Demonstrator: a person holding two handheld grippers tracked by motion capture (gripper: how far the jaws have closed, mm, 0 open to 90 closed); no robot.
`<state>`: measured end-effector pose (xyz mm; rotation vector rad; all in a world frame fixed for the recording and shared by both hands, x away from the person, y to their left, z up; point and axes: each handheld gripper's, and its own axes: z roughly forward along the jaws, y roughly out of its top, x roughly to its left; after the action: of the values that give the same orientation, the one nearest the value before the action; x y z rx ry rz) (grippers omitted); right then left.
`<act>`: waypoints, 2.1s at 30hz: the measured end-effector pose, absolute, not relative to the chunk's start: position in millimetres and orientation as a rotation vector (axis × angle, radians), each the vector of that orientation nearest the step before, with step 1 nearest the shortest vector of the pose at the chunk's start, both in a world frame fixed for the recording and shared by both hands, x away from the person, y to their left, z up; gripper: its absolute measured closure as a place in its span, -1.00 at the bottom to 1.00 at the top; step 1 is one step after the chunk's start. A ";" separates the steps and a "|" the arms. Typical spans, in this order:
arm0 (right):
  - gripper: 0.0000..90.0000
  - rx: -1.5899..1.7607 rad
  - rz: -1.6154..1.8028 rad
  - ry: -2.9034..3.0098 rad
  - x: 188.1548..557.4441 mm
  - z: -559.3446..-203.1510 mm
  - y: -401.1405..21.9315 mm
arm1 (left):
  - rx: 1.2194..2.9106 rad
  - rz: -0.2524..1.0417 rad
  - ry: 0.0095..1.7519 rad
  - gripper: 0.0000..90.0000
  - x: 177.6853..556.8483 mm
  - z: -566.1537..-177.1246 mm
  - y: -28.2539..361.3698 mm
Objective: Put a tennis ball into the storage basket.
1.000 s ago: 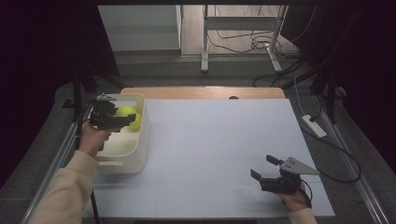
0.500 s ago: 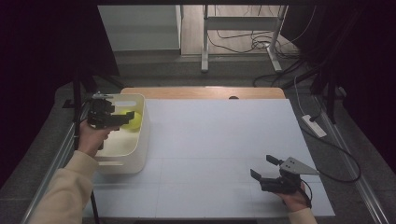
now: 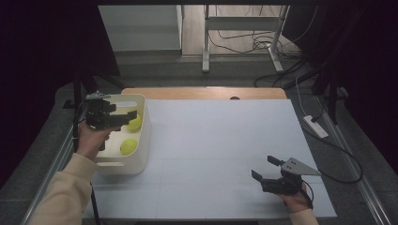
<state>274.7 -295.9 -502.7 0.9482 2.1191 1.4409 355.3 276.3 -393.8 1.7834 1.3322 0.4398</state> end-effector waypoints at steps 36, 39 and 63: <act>-0.72 0.949 1.431 2.112 267.3 -503.2 -299.6 | 1.781 0.344 0.990 -0.79 300.5 -393.2 233.3; -0.72 0.958 1.433 2.107 266.7 -503.2 -301.5 | 1.794 0.349 0.965 -0.79 296.7 -393.9 228.2; -0.72 0.952 1.424 2.124 267.7 -504.0 -298.4 | 1.817 0.331 0.788 -0.78 250.3 -417.7 195.5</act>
<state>267.7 -298.4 -504.0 0.9517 2.1238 1.4238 250.3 195.5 -417.7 1.8171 0.7882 0.3314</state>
